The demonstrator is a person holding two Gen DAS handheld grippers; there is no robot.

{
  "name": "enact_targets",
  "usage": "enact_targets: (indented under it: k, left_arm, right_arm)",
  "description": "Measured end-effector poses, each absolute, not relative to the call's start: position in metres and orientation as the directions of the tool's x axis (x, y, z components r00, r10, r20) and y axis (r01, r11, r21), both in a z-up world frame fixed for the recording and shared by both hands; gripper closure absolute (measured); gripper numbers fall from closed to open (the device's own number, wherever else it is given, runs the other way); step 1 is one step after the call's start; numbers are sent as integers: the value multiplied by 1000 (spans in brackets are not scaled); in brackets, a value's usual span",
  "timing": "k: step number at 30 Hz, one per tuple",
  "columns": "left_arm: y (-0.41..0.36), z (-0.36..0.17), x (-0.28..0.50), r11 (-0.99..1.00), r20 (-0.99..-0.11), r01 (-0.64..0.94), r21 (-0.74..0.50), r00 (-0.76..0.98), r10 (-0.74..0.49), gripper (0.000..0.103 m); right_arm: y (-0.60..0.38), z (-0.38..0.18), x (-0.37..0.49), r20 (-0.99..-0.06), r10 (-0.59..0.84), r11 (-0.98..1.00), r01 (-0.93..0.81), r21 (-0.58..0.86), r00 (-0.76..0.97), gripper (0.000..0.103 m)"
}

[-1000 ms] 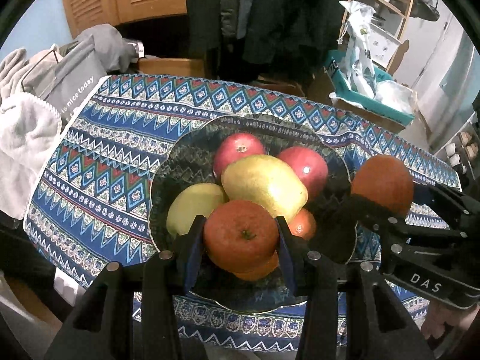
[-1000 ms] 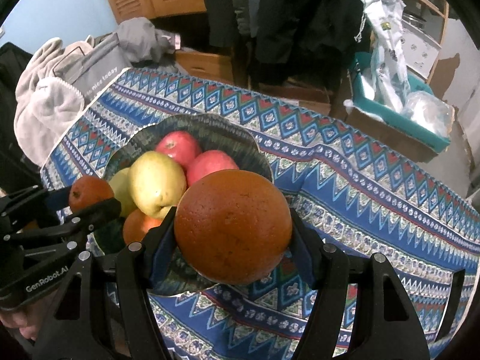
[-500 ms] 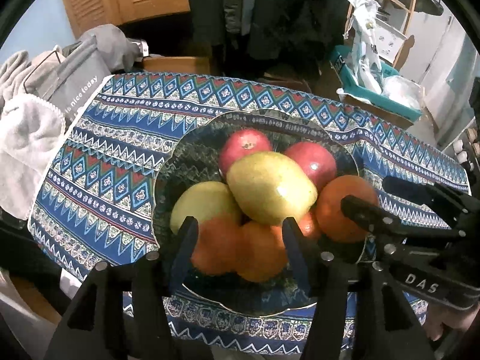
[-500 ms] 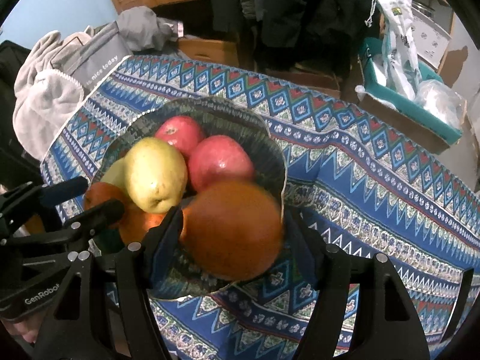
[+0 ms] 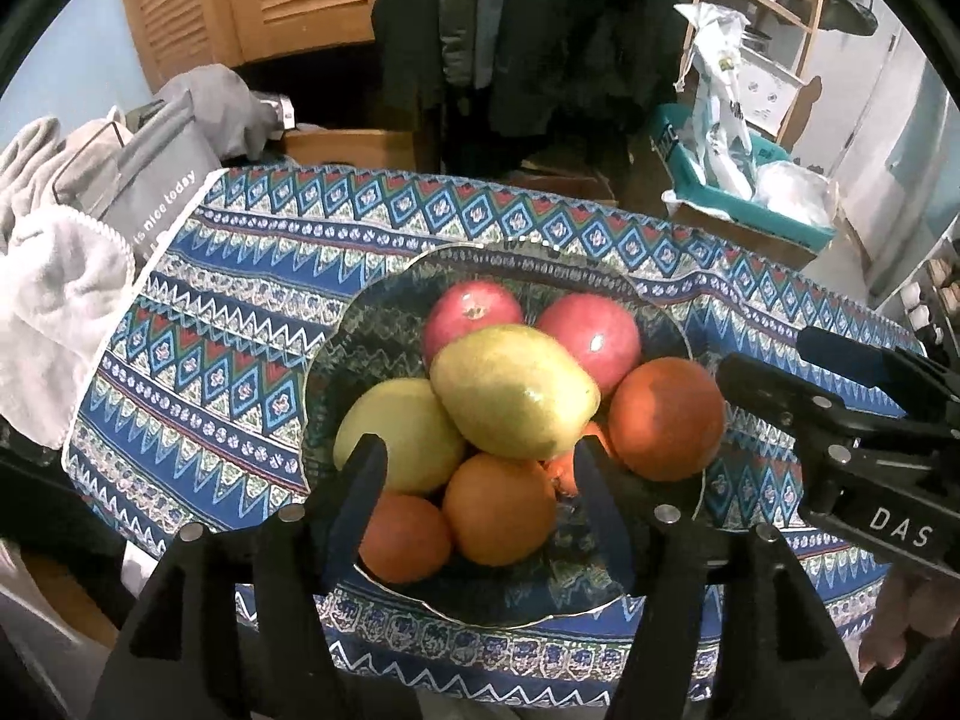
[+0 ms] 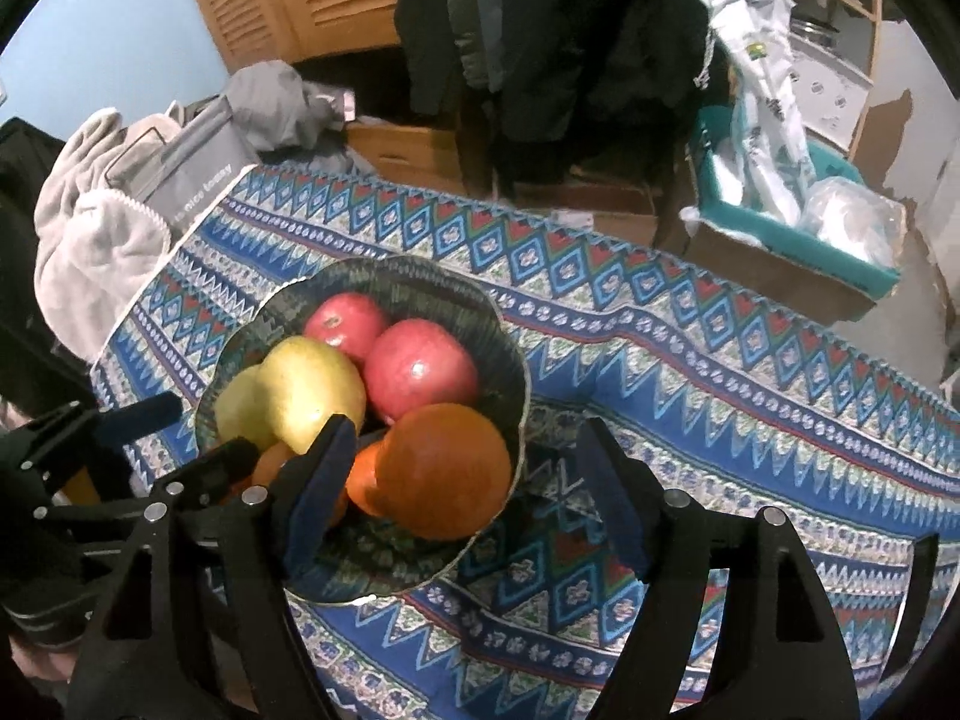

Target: Organize fruits

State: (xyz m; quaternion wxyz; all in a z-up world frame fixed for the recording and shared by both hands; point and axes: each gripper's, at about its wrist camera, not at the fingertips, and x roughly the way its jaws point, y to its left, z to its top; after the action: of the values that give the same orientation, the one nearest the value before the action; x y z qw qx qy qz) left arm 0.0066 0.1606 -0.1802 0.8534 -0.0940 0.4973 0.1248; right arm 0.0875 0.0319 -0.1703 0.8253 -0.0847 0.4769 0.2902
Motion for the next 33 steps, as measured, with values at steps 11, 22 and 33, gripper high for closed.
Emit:
enact_targets:
  k: [11, 22, 33]
  left_arm:
    - [147, -147, 6, 959, -827, -283, -31, 546, 134, 36]
    - [127, -109, 3, 968, -768, -249, -31, 626, 136, 30]
    - [104, -64, -6, 978, -692, -211, -9, 707, 146, 20]
  right_arm:
    - [11, -138, 81, -802, 360, 847, -528, 66, 477, 25]
    - [-26, -91, 66, -722, 343, 881, -472, 26, 601, 24]
    - [-69, -43, 47, -637, 339, 908, -418, 29, 692, 24]
